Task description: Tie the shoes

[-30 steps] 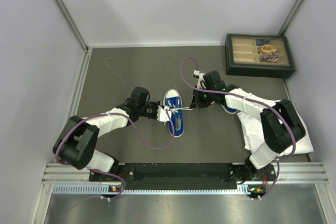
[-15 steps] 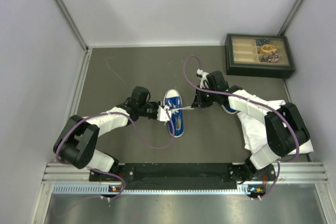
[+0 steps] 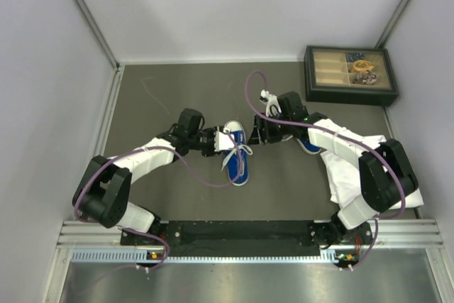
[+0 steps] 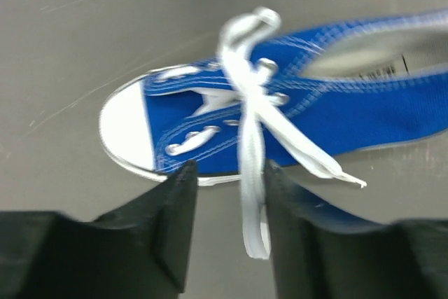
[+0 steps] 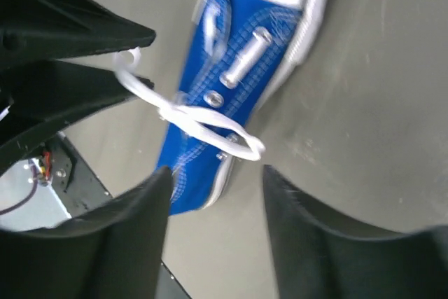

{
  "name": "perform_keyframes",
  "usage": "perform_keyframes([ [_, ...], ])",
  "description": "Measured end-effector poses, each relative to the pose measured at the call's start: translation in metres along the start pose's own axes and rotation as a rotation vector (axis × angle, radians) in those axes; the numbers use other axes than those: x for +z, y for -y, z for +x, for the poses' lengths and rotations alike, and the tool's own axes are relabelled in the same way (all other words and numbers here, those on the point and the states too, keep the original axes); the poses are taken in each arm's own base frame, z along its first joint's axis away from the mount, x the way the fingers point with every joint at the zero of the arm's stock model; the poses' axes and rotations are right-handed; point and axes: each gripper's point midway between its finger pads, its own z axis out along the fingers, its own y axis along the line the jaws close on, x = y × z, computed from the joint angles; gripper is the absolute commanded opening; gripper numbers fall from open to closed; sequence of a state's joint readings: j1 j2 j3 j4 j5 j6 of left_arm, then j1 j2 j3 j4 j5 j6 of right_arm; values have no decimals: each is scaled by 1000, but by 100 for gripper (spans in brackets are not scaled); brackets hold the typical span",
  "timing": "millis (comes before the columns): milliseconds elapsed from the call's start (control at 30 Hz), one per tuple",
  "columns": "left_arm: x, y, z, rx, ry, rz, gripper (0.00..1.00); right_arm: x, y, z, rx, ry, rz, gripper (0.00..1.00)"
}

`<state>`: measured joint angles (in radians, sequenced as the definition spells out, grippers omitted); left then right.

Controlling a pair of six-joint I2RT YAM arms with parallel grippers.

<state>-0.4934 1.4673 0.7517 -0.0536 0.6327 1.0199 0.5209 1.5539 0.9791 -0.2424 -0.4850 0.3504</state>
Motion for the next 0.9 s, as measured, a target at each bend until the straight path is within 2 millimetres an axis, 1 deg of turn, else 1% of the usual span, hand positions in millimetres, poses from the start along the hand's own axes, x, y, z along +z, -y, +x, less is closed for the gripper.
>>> perform_keyframes([
  [33, -3, -5, -5, -36, 0, -18, 62, -1, -3, -4, -16, 3, -9, 68],
  [67, -7, -9, -10, -53, 2, -35, 67, -4, -7, -11, -37, 14, -18, 72],
  [100, -13, -12, -16, -94, 4, -53, 78, -6, -11, -18, -57, 28, -26, 77],
  [133, -19, -17, -23, -135, 9, -78, 82, -10, -14, -26, -78, 43, -31, 90],
  [167, -27, -23, -29, -174, 8, -112, 90, -14, -17, -33, -97, 58, -37, 97],
  [200, -35, -30, -36, -223, 7, -150, 97, -20, -21, -40, -122, 73, -42, 99],
  [267, -50, -43, -46, -312, 1, -222, 99, -33, -28, -53, -169, 104, -48, 99],
  [333, -67, -60, -55, -437, -15, -295, 99, -52, -34, -70, -222, 152, -47, 99],
  [367, -70, -64, -54, -457, -20, -312, 99, -62, -34, -79, -241, 179, -42, 99],
  [433, -85, -75, -50, -582, -48, -349, 99, -83, -29, -93, -272, 228, -15, 99],
  [500, -100, -88, -40, -697, -69, -386, 99, -99, -18, -99, -282, 255, 24, 99],
  [567, -116, -100, -21, -825, -88, -429, 99, -112, -3, -98, -270, 256, 67, 99],
  [633, -128, -103, 4, -949, -130, -479, 99, -120, 16, -91, -257, 253, 117, 99],
  [667, -131, -100, 15, -1004, -160, -498, 99, -122, 23, -85, -248, 242, 135, 99],
  [733, -130, -90, 32, -1094, -226, -515, 99, -123, 40, -68, -227, 218, 184, 99],
  [800, -127, -81, 43, -1148, -279, -523, 99, -120, 53, -43, -205, 172, 219, 99],
  [833, -126, -75, 48, -1173, -301, -531, 99, -119, 57, -34, -197, 156, 231, 99],
  [900, -123, -60, 61, -1212, -344, -538, 99, -115, 66, -13, -176, 123, 254, 99],
])
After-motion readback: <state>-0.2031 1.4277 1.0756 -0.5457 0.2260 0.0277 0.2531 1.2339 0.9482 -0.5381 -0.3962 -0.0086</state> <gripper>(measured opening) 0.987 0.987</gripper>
